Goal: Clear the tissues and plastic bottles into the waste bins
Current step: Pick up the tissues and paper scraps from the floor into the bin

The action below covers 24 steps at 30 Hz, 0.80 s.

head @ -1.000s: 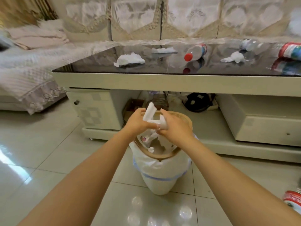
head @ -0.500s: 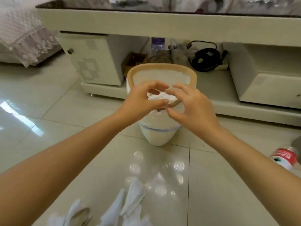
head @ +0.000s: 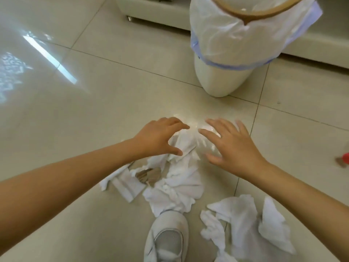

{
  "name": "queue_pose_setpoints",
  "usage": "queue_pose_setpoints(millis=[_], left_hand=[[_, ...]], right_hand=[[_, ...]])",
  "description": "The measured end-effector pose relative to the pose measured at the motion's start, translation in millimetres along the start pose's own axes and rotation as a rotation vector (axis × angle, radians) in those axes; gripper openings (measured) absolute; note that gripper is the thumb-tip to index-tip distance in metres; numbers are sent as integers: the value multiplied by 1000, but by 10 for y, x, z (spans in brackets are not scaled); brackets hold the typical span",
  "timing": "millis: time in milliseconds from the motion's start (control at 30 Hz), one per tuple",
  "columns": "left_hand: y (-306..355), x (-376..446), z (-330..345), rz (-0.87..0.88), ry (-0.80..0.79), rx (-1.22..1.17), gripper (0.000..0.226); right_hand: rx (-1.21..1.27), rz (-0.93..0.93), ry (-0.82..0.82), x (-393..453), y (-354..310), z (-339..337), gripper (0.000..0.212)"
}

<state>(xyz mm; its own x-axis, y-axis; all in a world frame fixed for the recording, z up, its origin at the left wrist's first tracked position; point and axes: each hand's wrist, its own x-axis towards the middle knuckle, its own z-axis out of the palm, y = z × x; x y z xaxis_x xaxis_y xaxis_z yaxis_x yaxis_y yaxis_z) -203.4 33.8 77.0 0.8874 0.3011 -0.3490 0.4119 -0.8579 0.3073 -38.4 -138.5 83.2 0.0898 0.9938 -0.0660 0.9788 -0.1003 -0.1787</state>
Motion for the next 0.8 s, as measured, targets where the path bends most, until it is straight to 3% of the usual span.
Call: queue_pose_setpoints(millis=[133,200,433,667,800], left_hand=[[70,-53,464,-244,-139,-1,86],[125,-44,607,-308,-126,41,81],[144,-12,803,-188,56,50,48],[-32,-39,792,-108,177,-128,37],[-129,35,673,-95,258,-177,32]], right_hand=[[-27,-5,-130,-69,-125,273,62],[-41,-8,-155,-124,-175,379,61],[-55,-31,-171,-222,-273,577,63],[84,-8,-326,-189,-350,548,72],[141,-105,-355,-120,-504,568,85]])
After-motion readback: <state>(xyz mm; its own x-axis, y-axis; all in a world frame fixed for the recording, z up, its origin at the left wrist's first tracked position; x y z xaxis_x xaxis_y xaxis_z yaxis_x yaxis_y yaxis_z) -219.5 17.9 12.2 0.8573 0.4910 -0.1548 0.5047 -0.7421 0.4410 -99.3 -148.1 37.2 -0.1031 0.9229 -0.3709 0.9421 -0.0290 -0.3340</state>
